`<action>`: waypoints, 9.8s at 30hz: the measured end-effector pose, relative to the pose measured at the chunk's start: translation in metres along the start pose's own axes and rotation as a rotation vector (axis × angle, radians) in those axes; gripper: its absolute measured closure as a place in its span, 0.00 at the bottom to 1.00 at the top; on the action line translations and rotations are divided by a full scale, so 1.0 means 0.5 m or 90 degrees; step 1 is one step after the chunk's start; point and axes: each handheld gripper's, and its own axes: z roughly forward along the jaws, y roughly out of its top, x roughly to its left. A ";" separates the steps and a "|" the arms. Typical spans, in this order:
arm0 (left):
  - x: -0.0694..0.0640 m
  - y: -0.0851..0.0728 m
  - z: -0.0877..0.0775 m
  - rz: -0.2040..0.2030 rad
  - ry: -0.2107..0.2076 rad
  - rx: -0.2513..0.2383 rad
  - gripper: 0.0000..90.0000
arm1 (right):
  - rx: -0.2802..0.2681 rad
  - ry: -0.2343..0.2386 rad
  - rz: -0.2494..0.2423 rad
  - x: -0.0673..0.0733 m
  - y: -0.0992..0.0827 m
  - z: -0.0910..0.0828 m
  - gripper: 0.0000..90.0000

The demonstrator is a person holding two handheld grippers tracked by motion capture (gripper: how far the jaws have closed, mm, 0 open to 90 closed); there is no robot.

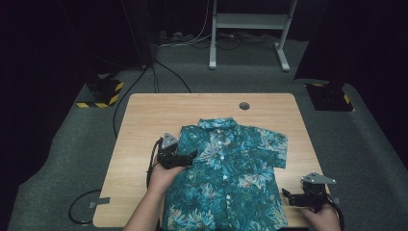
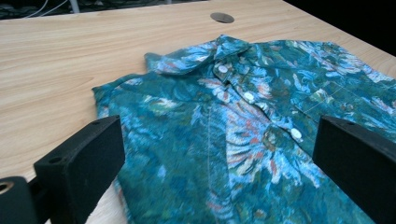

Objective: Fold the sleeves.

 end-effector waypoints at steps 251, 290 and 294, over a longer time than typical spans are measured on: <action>0.056 -0.200 -0.145 0.023 0.121 0.167 0.01 | -0.188 -0.082 0.099 -0.064 0.302 0.095 0.99; 0.057 -0.200 -0.147 0.026 0.099 0.163 0.01 | -0.183 -0.015 0.041 0.058 0.355 0.158 0.99; 0.058 -0.200 -0.147 0.026 0.097 0.162 0.01 | -0.181 -0.009 0.033 0.069 0.358 0.165 0.99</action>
